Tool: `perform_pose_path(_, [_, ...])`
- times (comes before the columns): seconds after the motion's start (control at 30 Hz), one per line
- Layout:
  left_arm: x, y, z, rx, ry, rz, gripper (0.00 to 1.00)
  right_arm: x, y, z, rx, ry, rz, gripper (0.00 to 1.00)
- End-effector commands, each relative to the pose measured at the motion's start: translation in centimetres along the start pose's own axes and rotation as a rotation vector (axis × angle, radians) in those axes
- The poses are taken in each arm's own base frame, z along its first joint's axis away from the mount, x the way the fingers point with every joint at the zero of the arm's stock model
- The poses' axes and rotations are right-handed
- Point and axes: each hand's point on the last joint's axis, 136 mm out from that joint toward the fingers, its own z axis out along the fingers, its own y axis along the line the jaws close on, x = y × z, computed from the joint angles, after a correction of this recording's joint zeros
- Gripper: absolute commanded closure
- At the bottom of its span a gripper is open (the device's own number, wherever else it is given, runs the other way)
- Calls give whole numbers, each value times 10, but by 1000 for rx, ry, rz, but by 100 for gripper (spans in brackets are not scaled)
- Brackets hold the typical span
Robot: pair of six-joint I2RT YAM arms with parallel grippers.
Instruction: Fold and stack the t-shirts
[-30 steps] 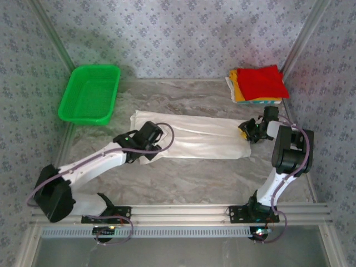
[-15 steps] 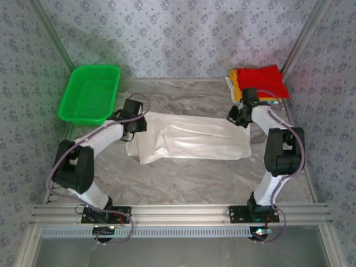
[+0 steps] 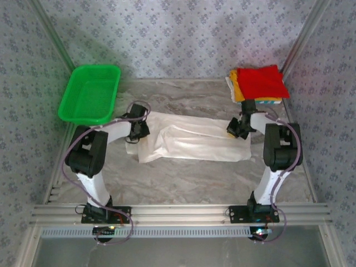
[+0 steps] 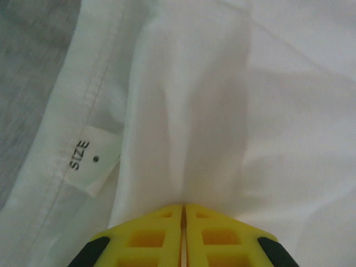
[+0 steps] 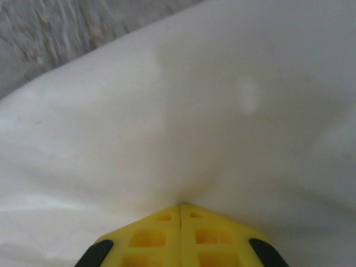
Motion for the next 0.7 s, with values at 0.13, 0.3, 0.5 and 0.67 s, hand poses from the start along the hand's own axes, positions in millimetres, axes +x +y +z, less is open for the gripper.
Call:
perform_pose_path(0.13, [-42, -27, 51, 51, 68, 63, 90, 82, -22, -10, -7, 103, 144, 90])
perform_pose_path(0.3, [-94, -114, 74, 262, 91, 207, 88, 160, 7, 4, -23, 205, 69, 89])
perform_pose_path(0.5, [-164, -201, 23, 407, -116, 360, 79, 223, 66, 2, -75, 262, -203, 85])
perform_pose_path(0.67, [-200, -207, -33, 468, -226, 343, 69, 186, 99, -38, -125, 92, -371, 80])
